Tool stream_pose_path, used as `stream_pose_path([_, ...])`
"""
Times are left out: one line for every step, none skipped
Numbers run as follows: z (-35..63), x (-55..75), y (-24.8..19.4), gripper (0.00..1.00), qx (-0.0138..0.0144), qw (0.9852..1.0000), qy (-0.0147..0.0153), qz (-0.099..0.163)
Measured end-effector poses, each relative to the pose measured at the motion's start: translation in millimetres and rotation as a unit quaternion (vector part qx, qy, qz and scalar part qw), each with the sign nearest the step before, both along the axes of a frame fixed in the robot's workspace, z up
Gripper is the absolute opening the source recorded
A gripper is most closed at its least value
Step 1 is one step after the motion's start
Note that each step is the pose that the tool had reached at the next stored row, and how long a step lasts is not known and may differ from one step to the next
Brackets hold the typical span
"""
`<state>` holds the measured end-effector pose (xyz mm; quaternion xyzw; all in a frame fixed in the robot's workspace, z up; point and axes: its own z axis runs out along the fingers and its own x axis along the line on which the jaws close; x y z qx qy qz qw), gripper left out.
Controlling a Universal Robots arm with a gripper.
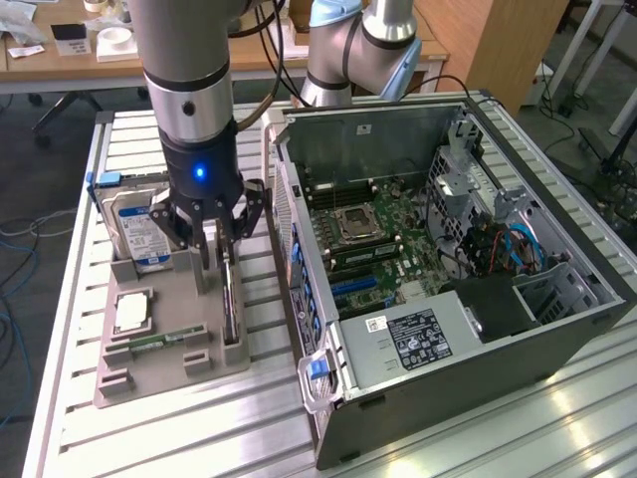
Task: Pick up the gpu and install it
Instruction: 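Pick up the gpu and move the gpu toward the slot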
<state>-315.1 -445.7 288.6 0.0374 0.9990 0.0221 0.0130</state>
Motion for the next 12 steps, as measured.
stream_pose_path([-0.7, 0.0, 0.0, 0.42, 0.0, 1.0, 0.0, 0.0])
stream_pose_path([-1.3, 0.0, 0.0, 0.42, 0.0, 1.0, 0.0, 0.0])
stream_pose_path([-1.8, 0.1, 0.0, 0.42, 0.0, 1.0, 0.0, 0.0])
stream_pose_path([-2.3, 0.2, 0.1, 0.42, 0.0, 1.0, 0.0, 0.0])
stream_pose_path([-2.9, 0.4, 0.1, 0.42, 0.0, 1.0, 0.0, 0.0])
stream_pose_path([-3.3, 0.6, 0.0, 0.42, 0.0, 1.0, 0.0, 0.0])
stream_pose_path([-3.3, 0.6, 0.0, 0.42, 0.0, 1.0, 0.0, 0.0])
stream_pose_path([-3.4, 0.7, 0.0, 0.42, 0.0, 1.0, 0.0, 0.0])
stream_pose_path([-3.3, 0.6, 0.0, 0.42, -0.0001, 1.0, 0.0001, 0.0])
stream_pose_path([-3.4, 0.7, 0.0, 0.42, 0.0, 1.0, 0.0, 0.0])
stream_pose_path([-3.5, 0.9, 0.0, 0.42, 0.0001, 1.0, 0.0, 0.0])
stream_pose_path([-3.6, 1.8, 0.0, 0.42, 0.0001, 1.0, -0.0002, 0.0])
